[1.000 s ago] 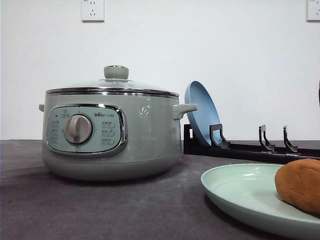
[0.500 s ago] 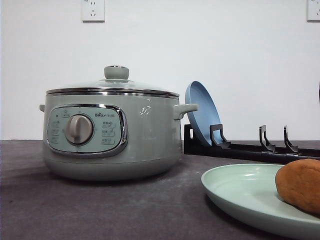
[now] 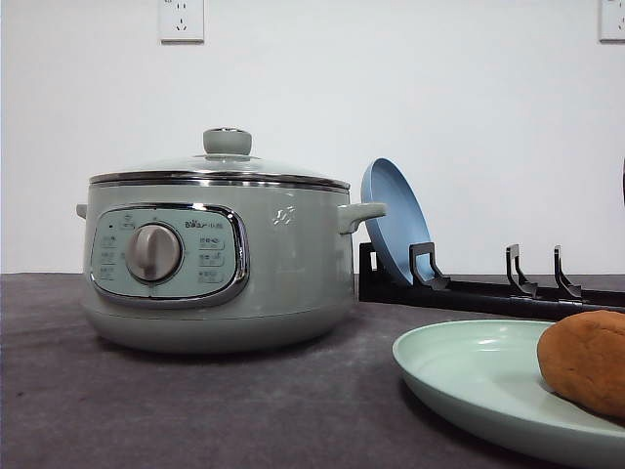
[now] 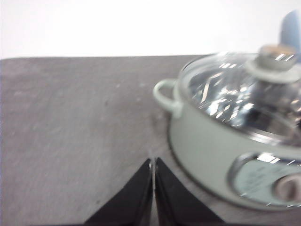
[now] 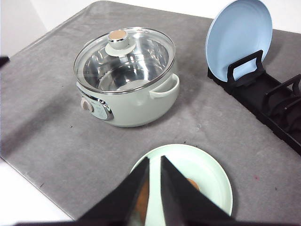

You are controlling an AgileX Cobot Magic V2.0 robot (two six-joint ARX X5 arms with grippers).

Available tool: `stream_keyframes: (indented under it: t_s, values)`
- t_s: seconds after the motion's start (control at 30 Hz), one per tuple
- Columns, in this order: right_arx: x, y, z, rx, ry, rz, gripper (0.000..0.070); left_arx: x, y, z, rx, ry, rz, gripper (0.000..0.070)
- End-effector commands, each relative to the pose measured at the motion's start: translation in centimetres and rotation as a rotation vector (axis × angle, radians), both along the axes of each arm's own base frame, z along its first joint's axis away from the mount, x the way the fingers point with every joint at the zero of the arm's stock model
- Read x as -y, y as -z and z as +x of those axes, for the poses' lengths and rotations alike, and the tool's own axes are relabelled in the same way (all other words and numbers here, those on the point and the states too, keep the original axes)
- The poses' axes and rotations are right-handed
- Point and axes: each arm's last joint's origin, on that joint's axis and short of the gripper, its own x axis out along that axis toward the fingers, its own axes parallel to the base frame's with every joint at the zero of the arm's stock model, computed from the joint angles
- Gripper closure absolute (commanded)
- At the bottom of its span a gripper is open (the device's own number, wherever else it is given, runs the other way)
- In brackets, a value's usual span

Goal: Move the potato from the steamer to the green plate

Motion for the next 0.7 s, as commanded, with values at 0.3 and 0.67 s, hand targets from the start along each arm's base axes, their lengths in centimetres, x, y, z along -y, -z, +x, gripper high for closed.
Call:
stream_keyframes:
  t_s: [0.3,0.67]
  values:
    - [0.0,-0.4,-0.1,0.018,-0.006,0.010,0.0668,-0.8,6.0,0.4,0.017,-0.112,-0.048,0.0700]
    - [0.0,-0.4,-0.1,0.019,-0.006,0.011,0.0668,-0.9,7.6,0.6,0.041,-0.127,-0.048,0.0700]
